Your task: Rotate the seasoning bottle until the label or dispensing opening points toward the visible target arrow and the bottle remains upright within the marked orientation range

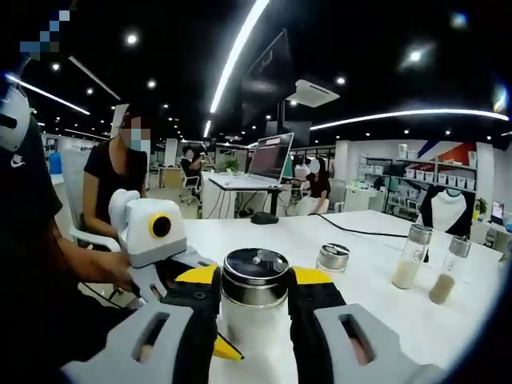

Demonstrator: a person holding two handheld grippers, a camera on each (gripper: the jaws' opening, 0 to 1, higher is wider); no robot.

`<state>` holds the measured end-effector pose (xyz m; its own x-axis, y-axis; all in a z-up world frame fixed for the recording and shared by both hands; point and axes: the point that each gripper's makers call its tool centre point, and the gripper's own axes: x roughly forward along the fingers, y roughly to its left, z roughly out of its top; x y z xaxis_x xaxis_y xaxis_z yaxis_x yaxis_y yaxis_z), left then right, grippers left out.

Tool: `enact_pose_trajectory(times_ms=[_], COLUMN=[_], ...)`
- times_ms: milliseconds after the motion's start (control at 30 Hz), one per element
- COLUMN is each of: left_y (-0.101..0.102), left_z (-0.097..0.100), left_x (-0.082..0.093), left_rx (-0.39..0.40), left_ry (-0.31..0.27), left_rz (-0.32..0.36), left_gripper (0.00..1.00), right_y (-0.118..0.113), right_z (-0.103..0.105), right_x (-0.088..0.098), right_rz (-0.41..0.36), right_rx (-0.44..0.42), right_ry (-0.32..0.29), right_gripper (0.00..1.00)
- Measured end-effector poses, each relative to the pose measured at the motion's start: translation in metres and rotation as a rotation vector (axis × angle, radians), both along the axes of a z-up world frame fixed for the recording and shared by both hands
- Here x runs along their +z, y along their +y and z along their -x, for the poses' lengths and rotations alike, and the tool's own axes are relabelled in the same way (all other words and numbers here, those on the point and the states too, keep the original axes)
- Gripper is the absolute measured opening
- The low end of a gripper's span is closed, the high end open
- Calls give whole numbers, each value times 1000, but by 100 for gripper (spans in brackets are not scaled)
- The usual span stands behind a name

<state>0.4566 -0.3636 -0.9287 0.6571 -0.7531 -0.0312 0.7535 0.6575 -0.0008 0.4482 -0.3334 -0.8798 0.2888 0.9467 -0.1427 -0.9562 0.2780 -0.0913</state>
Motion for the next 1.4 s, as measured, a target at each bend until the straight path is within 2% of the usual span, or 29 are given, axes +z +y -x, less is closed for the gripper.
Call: enact_pose_trajectory(times_ms=[167, 333, 400, 467, 767, 933, 1100, 1233, 1333, 1400], left_y=[-3, -1, 2, 5, 11, 14, 11, 8, 5, 1], left_z=[6, 6, 4, 1, -1, -5, -7, -8, -6, -2], left_x=[6, 14, 15, 17, 20, 17, 11, 8, 13, 18], left_rx=[-52, 10, 44, 87, 185, 265, 297, 278, 232, 171], left_ry=[-11, -5, 7, -15, -65, -45, -38, -54, -105, -112], left_rz=[28, 33, 48, 45, -2, 18, 3, -27, -56, -38], left_gripper=[36, 35, 35, 35, 35, 35, 35, 36, 36, 36], right_y=[1, 0, 0, 0, 5, 6, 1, -3, -7, -11], right_z=[12, 10, 8, 6, 1, -6, -10, -11, -8, -6], right_x=[1, 9, 10, 11, 9, 4, 0, -2, 3, 6], right_rz=[-38, -88, -94, -95, -36, -73, -128, -126, -154, -168], right_rx=[38, -10, -57, -100, -289, -390, -483, -498, -458, -440], right_ry=[4, 10, 12, 5, -111, -71, -21, -9, 12, 12], right_gripper=[31, 31, 31, 31, 33, 32, 31, 31, 30, 30])
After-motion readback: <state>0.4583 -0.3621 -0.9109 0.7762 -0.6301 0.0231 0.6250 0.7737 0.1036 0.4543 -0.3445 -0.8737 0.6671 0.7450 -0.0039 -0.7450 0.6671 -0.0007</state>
